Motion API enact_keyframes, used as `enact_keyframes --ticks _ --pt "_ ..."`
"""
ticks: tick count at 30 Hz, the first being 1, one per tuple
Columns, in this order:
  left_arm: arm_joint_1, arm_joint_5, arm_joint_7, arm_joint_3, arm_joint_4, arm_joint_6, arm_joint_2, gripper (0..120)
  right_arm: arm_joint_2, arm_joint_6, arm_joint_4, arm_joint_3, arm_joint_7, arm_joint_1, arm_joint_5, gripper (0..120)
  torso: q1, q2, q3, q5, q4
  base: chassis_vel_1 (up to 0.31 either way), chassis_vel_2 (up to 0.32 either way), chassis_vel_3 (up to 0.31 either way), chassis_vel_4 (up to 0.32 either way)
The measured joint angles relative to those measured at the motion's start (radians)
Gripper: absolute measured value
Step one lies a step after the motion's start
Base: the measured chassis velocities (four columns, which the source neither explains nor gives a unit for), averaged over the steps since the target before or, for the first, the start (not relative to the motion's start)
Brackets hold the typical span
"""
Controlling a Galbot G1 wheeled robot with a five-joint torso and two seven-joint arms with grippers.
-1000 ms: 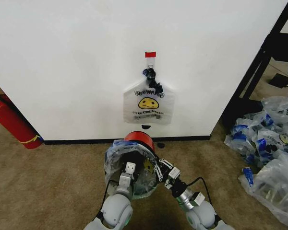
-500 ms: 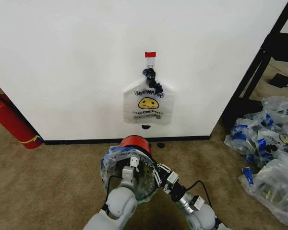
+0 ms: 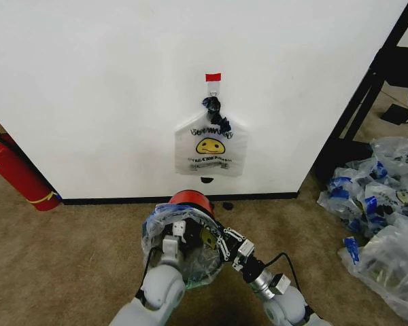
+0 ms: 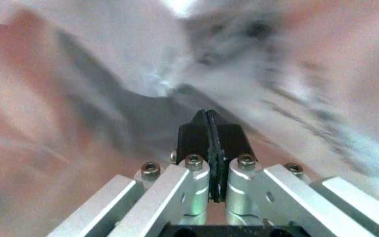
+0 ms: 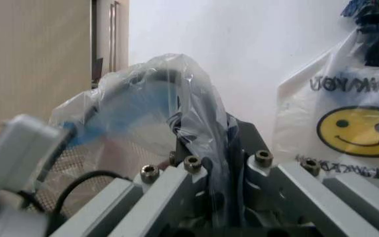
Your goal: Pick up the garbage bag from the wall and place it over the trash bin.
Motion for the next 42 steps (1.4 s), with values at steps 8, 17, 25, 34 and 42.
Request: enact_keyframes --ticks 8,17,25,34,42 --pt "0.028 0.056 0.020 0.019 -0.035 0.023 0.011 0 -0.009 0.008 -0.001 0.017 -0.005 -0.007 -0.019 2 0.000 0.000 0.000 0.0000 0.0000 0.000 0.000 0.000 0.000" --pt "-0.013 0.060 0.059 0.049 -0.008 0.113 0.017 0 -0.009 0.010 0.003 0.012 -0.023 -0.001 -0.025 2 0.000 0.000 0.000 0.0000 0.0000 0.000 0.000 0.000 0.000" --pt "-0.102 -0.046 0.042 0.072 0.071 0.130 0.002 0 -0.016 0.009 0.022 0.011 -0.035 -0.012 -0.022 2 0.000 0.000 0.000 0.0000 -0.0001 0.000 0.000 0.000 0.000" --pt "-0.164 -0.117 0.001 0.054 0.105 0.054 -0.018 0 -0.013 0.009 0.021 0.007 -0.041 -0.021 -0.020 2 0.000 0.000 0.000 0.0000 0.0000 0.000 0.000 0.000 0.000" --pt "-0.188 -0.127 -0.033 0.031 0.129 0.011 -0.020 0 -0.009 0.007 0.018 0.001 -0.042 -0.023 -0.008 2 0.000 0.000 0.000 0.0000 -0.0001 0.000 0.000 0.000 0.000"
